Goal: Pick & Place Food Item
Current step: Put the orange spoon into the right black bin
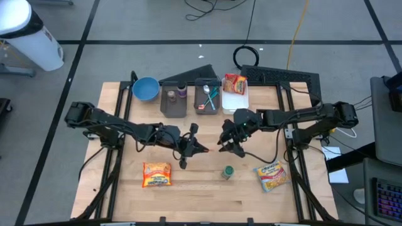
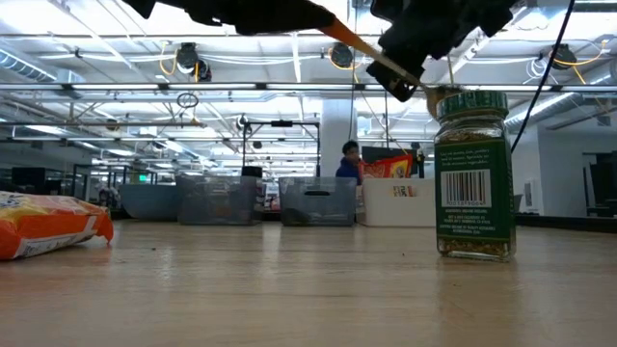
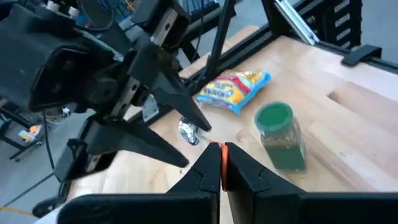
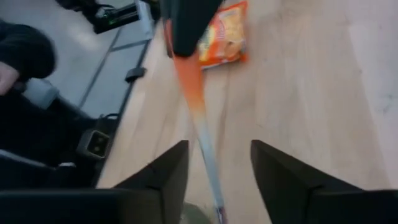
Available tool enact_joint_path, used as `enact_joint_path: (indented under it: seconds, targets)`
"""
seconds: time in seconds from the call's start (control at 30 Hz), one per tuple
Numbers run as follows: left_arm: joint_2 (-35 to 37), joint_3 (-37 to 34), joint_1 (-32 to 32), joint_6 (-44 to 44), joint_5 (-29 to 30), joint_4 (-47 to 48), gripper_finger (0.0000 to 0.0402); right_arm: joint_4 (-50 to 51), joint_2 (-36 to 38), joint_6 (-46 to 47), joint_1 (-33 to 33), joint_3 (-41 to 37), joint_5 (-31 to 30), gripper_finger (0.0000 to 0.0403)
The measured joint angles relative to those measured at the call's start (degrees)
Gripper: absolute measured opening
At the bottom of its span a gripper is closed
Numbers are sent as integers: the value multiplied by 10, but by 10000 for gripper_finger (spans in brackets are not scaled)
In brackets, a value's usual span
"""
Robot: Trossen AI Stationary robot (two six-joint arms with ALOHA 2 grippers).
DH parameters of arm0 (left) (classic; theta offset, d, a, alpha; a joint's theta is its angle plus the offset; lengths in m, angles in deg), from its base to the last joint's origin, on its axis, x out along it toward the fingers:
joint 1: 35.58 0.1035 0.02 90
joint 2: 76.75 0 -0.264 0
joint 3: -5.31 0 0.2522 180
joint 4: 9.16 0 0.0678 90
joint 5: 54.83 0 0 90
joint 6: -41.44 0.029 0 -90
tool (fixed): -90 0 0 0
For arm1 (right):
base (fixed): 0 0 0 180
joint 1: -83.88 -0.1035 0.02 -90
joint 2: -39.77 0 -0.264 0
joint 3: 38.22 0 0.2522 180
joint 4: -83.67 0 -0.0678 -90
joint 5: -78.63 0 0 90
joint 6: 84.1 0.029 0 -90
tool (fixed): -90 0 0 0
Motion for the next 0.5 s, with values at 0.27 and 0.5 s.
enact_joint_path:
  seconds: [0.27, 0.5]
  targets:
    - [14, 0, 0, -15, 39, 48, 8, 0, 9, -24, 17, 0, -85, 236]
    - [33, 2, 16, -34, 79, 103, 8, -26, 44, -58, 21, 0, -149, 251]
